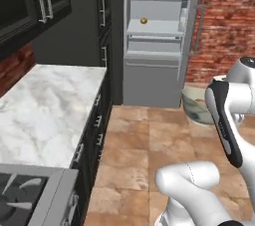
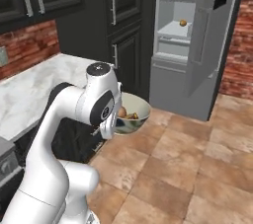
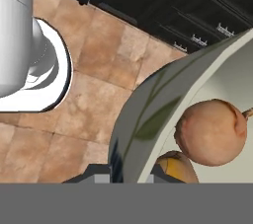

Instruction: Pick the chicken drumstick and onion from their plates and place them in the bowl. Then put the bowl in the fridge.

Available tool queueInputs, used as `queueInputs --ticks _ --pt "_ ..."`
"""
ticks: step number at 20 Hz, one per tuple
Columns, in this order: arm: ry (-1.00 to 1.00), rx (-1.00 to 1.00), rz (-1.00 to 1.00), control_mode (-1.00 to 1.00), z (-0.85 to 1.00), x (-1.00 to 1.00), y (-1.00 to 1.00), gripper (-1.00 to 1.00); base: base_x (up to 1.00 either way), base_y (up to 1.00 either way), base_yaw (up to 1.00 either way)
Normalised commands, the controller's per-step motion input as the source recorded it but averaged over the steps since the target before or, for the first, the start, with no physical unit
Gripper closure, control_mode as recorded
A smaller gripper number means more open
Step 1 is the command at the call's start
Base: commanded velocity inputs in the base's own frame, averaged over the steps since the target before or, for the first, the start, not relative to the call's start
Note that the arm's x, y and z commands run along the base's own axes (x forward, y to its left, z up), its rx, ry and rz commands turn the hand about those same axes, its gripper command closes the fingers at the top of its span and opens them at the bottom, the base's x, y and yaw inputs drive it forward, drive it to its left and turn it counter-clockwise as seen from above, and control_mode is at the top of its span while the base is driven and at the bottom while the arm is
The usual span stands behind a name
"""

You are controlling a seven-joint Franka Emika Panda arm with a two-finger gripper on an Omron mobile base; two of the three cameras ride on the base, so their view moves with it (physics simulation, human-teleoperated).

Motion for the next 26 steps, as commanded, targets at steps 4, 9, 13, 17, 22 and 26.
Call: queueInputs --ticks 4,9,13,17,22,26 --pt "0.00 0.00 0.00 1.00 0.00 0.00 0.00 1.00 0.83 0.38 -0.19" --pt "0.00 0.00 0.00 1.00 0.00 0.00 0.00 1.00 0.93 0.33 -0.02" --pt "0.00 0.00 0.00 1.00 0.00 0.00 0.00 1.00 0.94 0.28 0.00" --pt "0.00 0.00 0.00 1.00 0.00 0.00 0.00 1.00 0.93 0.18 -0.08" --pt "0.00 0.00 0.00 1.00 0.00 0.00 0.00 1.00 0.92 0.19 -0.13" --pt "0.00 0.00 0.00 1.00 0.00 0.00 0.00 1.00 0.94 0.22 -0.06"
